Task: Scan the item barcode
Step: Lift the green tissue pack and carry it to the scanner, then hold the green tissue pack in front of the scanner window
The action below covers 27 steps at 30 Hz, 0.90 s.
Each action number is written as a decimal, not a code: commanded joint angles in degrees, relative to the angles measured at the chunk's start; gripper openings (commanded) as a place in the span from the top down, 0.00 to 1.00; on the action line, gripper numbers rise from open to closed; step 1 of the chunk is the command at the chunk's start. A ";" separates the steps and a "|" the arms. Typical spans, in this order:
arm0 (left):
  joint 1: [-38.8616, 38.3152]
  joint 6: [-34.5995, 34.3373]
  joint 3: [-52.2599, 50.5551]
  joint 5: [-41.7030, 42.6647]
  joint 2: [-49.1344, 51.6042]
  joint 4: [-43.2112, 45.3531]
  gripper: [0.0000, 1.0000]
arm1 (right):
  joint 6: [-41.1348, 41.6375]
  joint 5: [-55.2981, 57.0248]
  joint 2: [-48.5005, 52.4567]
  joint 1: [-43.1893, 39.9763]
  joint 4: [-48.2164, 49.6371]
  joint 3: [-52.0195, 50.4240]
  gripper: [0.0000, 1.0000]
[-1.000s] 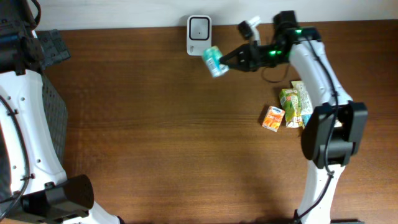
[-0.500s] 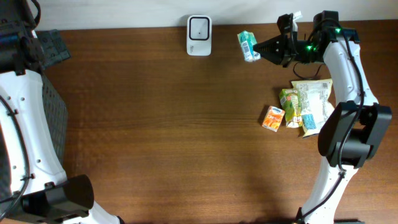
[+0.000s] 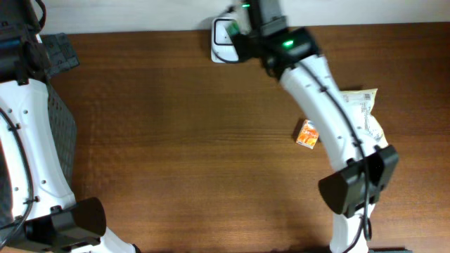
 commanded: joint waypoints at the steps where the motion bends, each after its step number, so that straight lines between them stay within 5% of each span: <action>1: 0.35 -0.50 0.02 0.02 0.11 -0.02 0.01 | -18.38 14.73 7.65 1.22 10.93 0.15 0.96; 6: 0.35 -0.50 0.02 0.02 0.11 -0.02 0.01 | -37.00 14.71 18.51 0.48 26.86 0.15 0.96; 12: 0.35 -0.50 0.02 0.02 0.11 -0.02 0.01 | -37.22 10.93 24.87 -0.59 39.04 0.13 0.96; 27: 0.35 -0.50 0.02 0.02 0.11 -0.02 0.01 | -36.57 10.16 24.06 0.48 38.14 0.13 0.96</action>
